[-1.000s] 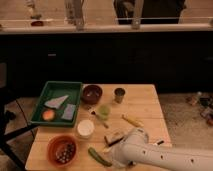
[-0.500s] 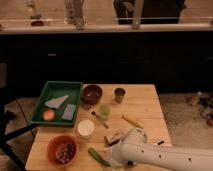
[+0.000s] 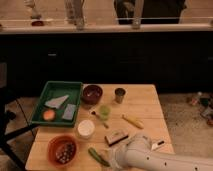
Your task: Place pepper in purple bowl
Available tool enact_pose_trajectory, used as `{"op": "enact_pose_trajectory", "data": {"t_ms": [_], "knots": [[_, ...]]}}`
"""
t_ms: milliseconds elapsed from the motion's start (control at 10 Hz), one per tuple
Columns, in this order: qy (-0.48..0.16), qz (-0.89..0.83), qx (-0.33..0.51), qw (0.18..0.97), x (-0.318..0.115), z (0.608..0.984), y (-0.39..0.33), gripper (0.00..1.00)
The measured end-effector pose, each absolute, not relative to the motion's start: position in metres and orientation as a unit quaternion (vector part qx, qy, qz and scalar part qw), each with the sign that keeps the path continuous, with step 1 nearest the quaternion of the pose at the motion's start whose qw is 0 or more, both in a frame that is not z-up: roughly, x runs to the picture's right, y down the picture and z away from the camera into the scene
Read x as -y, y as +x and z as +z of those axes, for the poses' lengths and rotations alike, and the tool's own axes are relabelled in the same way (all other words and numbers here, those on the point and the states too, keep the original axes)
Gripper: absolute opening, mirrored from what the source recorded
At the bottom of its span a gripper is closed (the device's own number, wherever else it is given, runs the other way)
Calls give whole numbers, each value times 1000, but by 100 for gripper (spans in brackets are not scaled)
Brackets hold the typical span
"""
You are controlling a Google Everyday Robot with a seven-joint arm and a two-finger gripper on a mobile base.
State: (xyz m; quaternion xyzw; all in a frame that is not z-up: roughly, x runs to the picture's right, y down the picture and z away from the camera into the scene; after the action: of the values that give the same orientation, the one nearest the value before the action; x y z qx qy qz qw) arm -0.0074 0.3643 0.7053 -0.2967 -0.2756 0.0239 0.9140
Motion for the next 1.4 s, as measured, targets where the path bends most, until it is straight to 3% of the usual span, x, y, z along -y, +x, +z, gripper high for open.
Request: {"op": "enact_pose_trajectory", "data": {"t_ms": [400, 900, 1400], "knots": [[-350, 17, 248, 903, -366, 713, -17, 80], [-366, 14, 231, 901, -375, 723, -22, 78], [-366, 8, 232, 901, -375, 726, -27, 28]]}}
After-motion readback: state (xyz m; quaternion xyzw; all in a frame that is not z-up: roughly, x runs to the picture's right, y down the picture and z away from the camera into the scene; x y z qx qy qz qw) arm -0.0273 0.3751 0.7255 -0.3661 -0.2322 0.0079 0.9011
